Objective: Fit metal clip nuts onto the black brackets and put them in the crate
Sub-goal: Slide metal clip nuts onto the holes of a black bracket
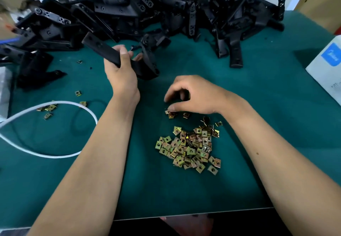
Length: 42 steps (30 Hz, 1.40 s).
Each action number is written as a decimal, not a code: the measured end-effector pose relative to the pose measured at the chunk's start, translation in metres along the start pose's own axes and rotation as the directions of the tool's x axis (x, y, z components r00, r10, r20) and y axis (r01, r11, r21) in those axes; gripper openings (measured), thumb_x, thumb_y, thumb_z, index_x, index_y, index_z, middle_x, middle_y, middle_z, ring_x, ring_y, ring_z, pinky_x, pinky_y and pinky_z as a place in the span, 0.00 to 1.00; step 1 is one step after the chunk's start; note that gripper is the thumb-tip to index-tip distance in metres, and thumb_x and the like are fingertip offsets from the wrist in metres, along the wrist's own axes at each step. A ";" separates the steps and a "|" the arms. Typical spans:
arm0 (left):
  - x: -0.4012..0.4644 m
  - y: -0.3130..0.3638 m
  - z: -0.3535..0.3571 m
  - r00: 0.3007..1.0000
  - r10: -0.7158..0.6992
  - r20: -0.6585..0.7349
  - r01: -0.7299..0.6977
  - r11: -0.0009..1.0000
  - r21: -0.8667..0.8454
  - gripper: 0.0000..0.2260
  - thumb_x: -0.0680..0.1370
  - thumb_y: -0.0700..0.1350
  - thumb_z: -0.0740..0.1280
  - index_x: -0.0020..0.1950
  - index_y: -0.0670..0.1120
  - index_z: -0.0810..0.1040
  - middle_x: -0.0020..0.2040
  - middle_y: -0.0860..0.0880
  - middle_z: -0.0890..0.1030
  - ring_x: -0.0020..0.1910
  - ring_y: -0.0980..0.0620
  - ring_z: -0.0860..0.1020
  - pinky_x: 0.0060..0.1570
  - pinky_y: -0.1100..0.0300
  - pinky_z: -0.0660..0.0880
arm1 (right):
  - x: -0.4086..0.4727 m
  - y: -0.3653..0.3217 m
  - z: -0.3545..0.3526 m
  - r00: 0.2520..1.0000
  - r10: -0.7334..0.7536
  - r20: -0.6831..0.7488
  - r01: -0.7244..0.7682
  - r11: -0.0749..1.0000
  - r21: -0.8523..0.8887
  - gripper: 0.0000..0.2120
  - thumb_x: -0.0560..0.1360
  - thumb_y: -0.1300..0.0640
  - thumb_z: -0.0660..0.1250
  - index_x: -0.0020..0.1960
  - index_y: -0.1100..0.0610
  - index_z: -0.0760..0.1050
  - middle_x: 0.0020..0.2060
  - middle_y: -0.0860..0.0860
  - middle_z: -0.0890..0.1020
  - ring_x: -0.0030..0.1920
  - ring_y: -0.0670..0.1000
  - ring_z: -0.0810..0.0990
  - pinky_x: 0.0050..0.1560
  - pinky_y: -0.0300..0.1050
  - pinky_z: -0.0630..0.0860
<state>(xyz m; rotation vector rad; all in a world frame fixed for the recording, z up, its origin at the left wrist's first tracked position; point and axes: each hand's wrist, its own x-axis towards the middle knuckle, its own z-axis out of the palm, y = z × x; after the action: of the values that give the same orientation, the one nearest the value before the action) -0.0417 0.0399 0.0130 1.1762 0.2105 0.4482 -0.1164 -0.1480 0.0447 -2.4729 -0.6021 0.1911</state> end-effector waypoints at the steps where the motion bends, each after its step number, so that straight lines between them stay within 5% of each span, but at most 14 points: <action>1: 0.000 0.000 -0.001 0.999 0.001 0.034 -0.001 1.000 -0.004 0.05 0.82 0.40 0.67 0.56 0.48 0.75 0.51 0.46 0.79 0.54 0.49 0.81 0.65 0.44 0.77 | -0.001 0.002 0.002 0.999 0.015 0.030 -0.015 1.000 -0.002 0.07 0.73 0.50 0.79 0.50 0.48 0.85 0.46 0.44 0.80 0.43 0.44 0.78 0.45 0.39 0.75; 5: -0.014 -0.002 0.004 0.947 0.017 0.321 -0.055 0.993 0.108 0.22 0.74 0.24 0.65 0.59 0.46 0.74 0.54 0.45 0.78 0.55 0.51 0.81 0.61 0.57 0.78 | -0.002 0.009 0.007 0.999 0.033 -0.008 -0.032 0.994 0.100 0.06 0.73 0.53 0.79 0.44 0.49 0.81 0.40 0.44 0.83 0.40 0.44 0.80 0.44 0.42 0.78; 10: -0.034 -0.007 0.016 0.801 -0.009 0.599 -0.286 0.872 0.396 0.17 0.77 0.31 0.67 0.60 0.48 0.78 0.49 0.57 0.78 0.48 0.63 0.76 0.57 0.65 0.73 | -0.001 0.021 0.017 0.976 0.037 -0.215 0.022 0.963 0.268 0.04 0.77 0.59 0.74 0.49 0.52 0.81 0.39 0.45 0.84 0.40 0.43 0.82 0.47 0.46 0.80; 15: -0.039 -0.009 0.017 0.788 -0.017 0.616 -0.358 0.801 0.480 0.20 0.75 0.36 0.71 0.64 0.51 0.75 0.50 0.63 0.77 0.49 0.65 0.76 0.57 0.66 0.73 | 0.001 0.032 0.022 0.950 0.062 -0.307 0.039 0.949 0.314 0.03 0.75 0.55 0.77 0.46 0.49 0.84 0.35 0.37 0.83 0.37 0.40 0.79 0.43 0.38 0.74; 18: -0.040 -0.009 0.017 0.818 -0.032 0.575 -0.325 0.798 0.508 0.18 0.75 0.37 0.73 0.62 0.50 0.77 0.53 0.60 0.78 0.55 0.58 0.77 0.61 0.61 0.74 | 0.000 0.033 0.023 0.934 0.098 -0.342 0.043 0.924 0.381 0.07 0.73 0.53 0.79 0.42 0.50 0.80 0.33 0.40 0.82 0.35 0.41 0.78 0.40 0.40 0.76; 22: -0.041 -0.009 0.016 0.902 -0.011 0.431 -0.221 0.847 0.484 0.13 0.78 0.38 0.72 0.60 0.48 0.78 0.54 0.51 0.80 0.55 0.55 0.79 0.60 0.59 0.77 | -0.001 0.027 0.021 0.934 0.091 -0.346 0.045 0.929 0.367 0.11 0.77 0.49 0.74 0.39 0.50 0.77 0.31 0.46 0.83 0.29 0.41 0.77 0.35 0.35 0.73; 26: -0.036 -0.007 0.014 0.958 -0.128 0.257 0.047 0.953 0.299 0.11 0.80 0.37 0.70 0.60 0.46 0.77 0.60 0.42 0.81 0.61 0.45 0.80 0.66 0.48 0.77 | -0.002 0.023 0.023 0.931 0.080 -0.357 0.062 0.927 0.370 0.12 0.80 0.51 0.71 0.41 0.55 0.75 0.29 0.49 0.82 0.26 0.46 0.76 0.32 0.39 0.73; 31: -0.032 -0.001 0.011 0.904 -0.305 0.299 0.327 0.945 -0.025 0.11 0.81 0.31 0.65 0.62 0.41 0.74 0.55 0.42 0.82 0.54 0.46 0.83 0.61 0.45 0.80 | -0.001 0.026 0.022 0.872 0.186 -0.454 0.069 0.870 0.488 0.11 0.79 0.52 0.72 0.43 0.56 0.77 0.27 0.50 0.80 0.27 0.46 0.75 0.32 0.38 0.72; 34: -0.033 0.003 0.010 0.854 -0.356 0.380 0.410 0.909 -0.071 0.15 0.82 0.30 0.63 0.64 0.45 0.74 0.59 0.41 0.82 0.54 0.46 0.82 0.48 0.53 0.81 | -0.001 0.029 0.020 0.850 0.291 -0.439 0.093 0.737 0.669 0.04 0.81 0.60 0.69 0.48 0.58 0.80 0.32 0.51 0.83 0.31 0.48 0.79 0.29 0.38 0.72; 38: -0.034 0.006 0.009 0.819 -0.380 0.430 0.463 0.880 -0.105 0.19 0.82 0.30 0.61 0.70 0.46 0.74 0.61 0.41 0.83 0.53 0.47 0.84 0.42 0.56 0.81 | -0.001 0.028 0.016 0.850 0.339 -0.404 0.168 0.553 0.816 0.08 0.81 0.69 0.65 0.57 0.63 0.81 0.43 0.57 0.87 0.38 0.52 0.84 0.31 0.39 0.75; 42: -0.034 0.008 0.010 0.812 -0.412 0.414 0.512 0.842 -0.168 0.18 0.82 0.31 0.60 0.68 0.46 0.74 0.55 0.43 0.85 0.47 0.48 0.85 0.38 0.58 0.80 | -0.002 0.025 0.016 0.864 0.322 -0.387 0.184 0.514 0.838 0.09 0.81 0.70 0.65 0.60 0.65 0.79 0.46 0.59 0.88 0.39 0.55 0.86 0.31 0.39 0.76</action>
<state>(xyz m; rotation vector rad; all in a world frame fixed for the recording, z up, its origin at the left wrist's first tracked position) -0.0698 0.0193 0.0213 0.8715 0.1050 -0.1808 -0.1127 -0.1592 0.0170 -1.4322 -0.0854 -0.1230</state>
